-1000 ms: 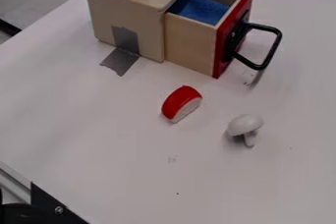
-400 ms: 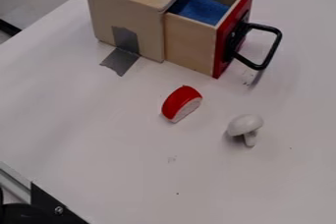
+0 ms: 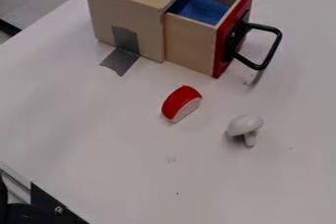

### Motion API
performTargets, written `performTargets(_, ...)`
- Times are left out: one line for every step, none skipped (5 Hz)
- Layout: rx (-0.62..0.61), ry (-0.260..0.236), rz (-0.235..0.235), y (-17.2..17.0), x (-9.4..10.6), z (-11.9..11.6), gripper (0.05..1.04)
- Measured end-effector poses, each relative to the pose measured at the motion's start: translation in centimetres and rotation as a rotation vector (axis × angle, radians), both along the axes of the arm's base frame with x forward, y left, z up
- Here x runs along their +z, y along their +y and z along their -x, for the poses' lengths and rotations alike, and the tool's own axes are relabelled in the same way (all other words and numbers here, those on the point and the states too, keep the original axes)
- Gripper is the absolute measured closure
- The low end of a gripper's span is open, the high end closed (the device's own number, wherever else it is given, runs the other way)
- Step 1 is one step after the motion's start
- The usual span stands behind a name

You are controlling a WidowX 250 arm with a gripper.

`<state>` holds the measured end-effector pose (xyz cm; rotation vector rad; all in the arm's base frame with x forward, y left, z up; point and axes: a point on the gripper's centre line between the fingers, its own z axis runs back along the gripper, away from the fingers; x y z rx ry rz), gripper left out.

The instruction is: Put the green thing on top of the drawer

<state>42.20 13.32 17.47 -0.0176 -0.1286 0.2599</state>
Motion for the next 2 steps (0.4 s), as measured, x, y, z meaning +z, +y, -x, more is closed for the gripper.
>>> performTargets(-0.028, -0.012, -0.012, -1.56, 1.49, -0.42, 0.083)
performTargets(-0.035, -0.009, 0.016, -2.18, 1.49, -0.26, 0.083)
